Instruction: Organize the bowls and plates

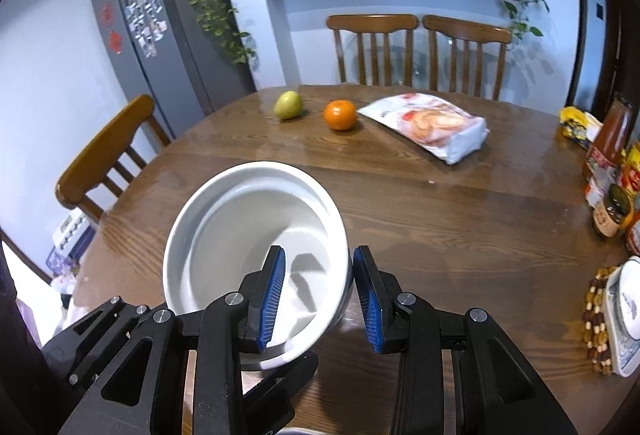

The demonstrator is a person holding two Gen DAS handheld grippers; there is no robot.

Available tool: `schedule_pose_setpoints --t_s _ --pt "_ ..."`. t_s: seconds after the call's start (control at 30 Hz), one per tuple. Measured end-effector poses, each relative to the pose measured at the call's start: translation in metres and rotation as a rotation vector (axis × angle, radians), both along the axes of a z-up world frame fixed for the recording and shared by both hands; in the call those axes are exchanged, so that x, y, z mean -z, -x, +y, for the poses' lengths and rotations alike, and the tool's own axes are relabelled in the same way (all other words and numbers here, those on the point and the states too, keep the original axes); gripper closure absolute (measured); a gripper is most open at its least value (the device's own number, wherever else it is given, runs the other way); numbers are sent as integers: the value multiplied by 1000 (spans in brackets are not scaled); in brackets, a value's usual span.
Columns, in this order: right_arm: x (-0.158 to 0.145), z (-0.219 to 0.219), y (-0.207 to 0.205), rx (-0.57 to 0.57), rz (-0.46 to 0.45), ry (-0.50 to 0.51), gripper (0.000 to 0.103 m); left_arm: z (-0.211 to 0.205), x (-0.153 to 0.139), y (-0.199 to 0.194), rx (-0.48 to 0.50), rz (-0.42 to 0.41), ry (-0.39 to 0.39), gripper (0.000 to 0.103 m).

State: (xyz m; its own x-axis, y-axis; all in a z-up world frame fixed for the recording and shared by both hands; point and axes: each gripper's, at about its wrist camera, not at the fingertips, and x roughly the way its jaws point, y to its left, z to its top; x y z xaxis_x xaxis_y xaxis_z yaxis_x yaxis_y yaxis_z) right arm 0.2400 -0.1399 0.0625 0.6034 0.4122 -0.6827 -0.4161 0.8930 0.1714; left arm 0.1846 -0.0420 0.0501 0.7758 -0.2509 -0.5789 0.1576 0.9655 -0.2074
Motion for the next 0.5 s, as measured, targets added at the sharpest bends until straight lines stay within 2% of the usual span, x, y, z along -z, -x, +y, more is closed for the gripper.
schedule_pose_setpoints --t_s 0.33,0.5 --pt "8 39 -3 -35 32 20 64 35 13 -5 -35 44 16 40" --pt "24 56 -10 -51 84 33 64 48 27 -15 -47 104 28 40"
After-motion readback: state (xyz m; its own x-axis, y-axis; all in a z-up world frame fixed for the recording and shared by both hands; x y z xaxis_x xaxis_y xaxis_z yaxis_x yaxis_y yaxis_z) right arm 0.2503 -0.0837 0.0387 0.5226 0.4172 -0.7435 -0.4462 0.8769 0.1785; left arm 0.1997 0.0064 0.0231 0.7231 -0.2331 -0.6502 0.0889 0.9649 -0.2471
